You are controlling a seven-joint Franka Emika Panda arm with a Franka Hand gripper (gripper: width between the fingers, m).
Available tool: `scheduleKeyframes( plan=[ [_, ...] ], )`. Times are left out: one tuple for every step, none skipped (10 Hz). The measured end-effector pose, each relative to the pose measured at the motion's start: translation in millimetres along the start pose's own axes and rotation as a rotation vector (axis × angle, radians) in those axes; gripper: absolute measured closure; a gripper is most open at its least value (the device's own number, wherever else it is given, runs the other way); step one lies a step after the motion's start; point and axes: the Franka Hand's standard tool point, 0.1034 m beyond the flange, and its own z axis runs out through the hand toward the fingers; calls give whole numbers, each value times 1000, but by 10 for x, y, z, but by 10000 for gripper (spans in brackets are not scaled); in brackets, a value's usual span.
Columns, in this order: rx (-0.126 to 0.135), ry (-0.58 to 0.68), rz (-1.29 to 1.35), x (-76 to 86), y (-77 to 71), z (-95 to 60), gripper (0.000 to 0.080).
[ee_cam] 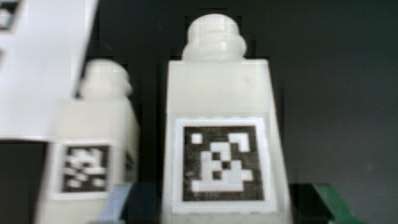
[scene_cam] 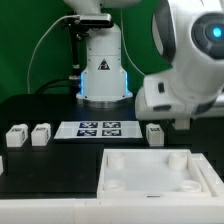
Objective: Assemble one leg
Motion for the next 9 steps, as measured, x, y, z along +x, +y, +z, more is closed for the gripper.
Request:
scheduleKeyframes(
  plan=[
    [4,26,2,0,-8,-119,507],
    [8,64,1,43,-21,-99,507],
    [6,57,2,31,-13,-66,506],
    [14,127,1,116,-35,-106,506],
    [19,221,-1,138,-45,-134,506],
    [24,329,-4,141,-51,-145,506],
    [27,424,-13,141,-47,-165,506],
    [25,476,-54,146,13,-308,506],
    [41,601,-59,268,29,-555,506]
  ],
)
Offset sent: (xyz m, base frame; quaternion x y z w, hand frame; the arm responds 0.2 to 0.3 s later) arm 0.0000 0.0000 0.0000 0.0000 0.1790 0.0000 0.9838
